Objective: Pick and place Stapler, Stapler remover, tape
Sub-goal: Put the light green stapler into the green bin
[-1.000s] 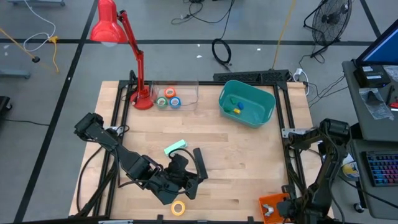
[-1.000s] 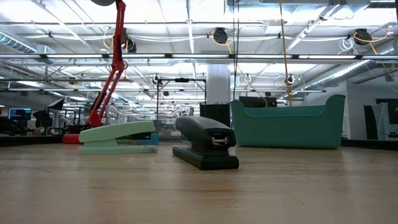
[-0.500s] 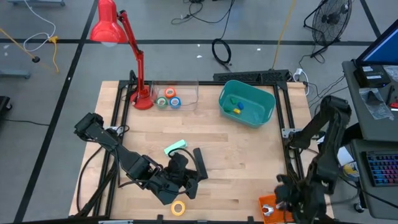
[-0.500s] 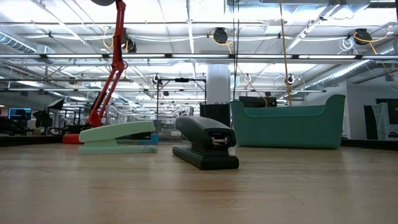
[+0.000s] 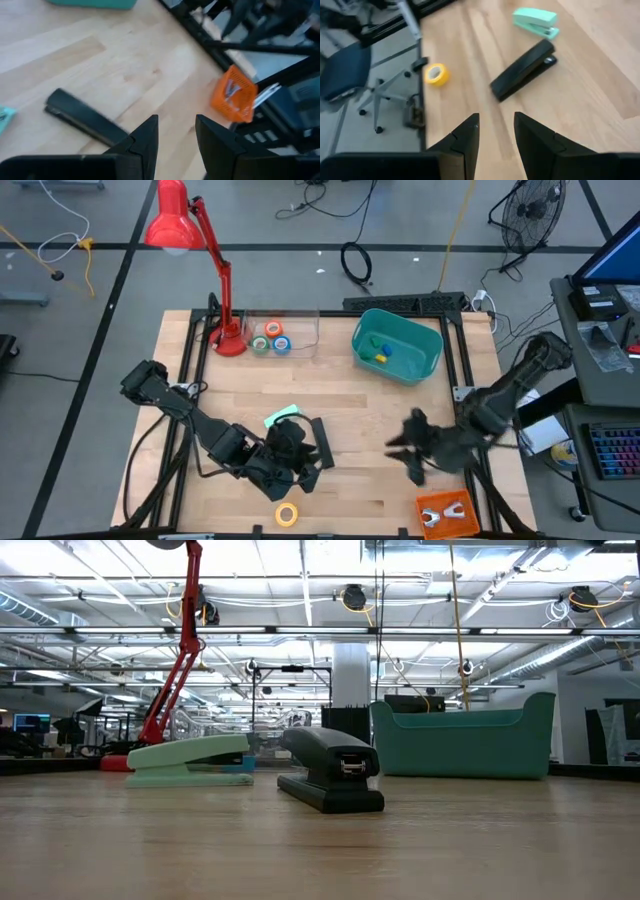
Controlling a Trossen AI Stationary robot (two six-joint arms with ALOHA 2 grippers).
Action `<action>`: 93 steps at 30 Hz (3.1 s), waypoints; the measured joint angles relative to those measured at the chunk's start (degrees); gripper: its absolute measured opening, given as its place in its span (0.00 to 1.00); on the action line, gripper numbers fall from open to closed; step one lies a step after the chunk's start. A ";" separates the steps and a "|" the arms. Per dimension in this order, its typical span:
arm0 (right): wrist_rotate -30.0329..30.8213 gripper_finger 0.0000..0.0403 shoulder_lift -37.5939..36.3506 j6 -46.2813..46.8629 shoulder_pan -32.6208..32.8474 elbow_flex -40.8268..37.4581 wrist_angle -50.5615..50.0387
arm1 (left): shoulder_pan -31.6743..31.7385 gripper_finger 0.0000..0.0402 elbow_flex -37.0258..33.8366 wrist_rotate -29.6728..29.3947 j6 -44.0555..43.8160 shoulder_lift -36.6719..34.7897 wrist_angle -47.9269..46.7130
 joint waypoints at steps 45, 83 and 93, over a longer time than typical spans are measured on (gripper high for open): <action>-22.21 0.28 1.48 -14.42 -36.47 0.02 2.04 | 32.30 0.33 -13.56 31.38 38.98 -6.39 -17.54; -19.45 0.28 -0.34 -13.27 -39.07 0.00 -0.09 | 32.15 0.74 -29.11 37.39 55.76 -8.52 -5.63; -19.45 0.28 -0.34 -11.78 -39.05 0.00 -0.48 | 32.79 0.73 -29.11 39.60 58.38 -1.86 -5.54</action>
